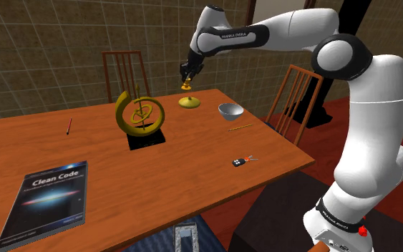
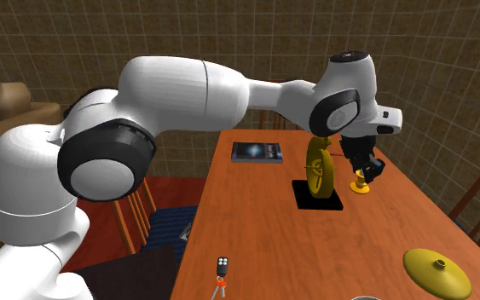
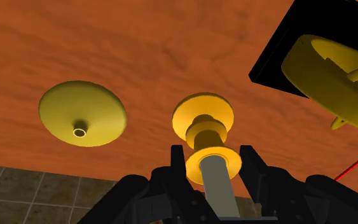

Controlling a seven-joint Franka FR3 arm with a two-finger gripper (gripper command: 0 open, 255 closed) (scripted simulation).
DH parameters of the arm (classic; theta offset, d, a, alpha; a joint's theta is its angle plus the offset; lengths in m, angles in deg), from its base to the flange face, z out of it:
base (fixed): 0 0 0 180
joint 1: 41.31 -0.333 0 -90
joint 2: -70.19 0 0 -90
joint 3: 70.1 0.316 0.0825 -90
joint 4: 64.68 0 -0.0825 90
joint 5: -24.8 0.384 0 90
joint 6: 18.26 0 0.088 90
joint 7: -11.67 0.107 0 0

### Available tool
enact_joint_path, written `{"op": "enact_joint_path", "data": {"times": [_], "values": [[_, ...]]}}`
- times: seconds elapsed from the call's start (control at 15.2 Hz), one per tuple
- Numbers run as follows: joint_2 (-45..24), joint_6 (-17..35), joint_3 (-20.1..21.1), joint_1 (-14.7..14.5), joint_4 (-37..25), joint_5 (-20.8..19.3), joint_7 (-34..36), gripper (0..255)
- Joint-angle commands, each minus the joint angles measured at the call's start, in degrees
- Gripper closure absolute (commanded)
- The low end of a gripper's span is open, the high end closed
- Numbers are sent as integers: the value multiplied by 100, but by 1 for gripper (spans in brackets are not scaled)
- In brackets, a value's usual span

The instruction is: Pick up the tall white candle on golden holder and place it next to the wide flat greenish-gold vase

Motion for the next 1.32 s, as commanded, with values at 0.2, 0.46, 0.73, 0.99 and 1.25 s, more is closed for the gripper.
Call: {"op": "enact_joint_path", "data": {"times": [0.2, 0.46, 0.73, 0.99, 1.25], "values": [[-252, 100, -48, 56, -138, -22, -136, 255], [-285, 390, -67, 73, 123, -49, -115, 255], [-337, 669, -91, 81, 354, -85, -91, 255], [-409, 938, -121, 80, 555, -130, -63, 255], [-499, 1197, -158, 71, 728, -182, -30, 255]]}}
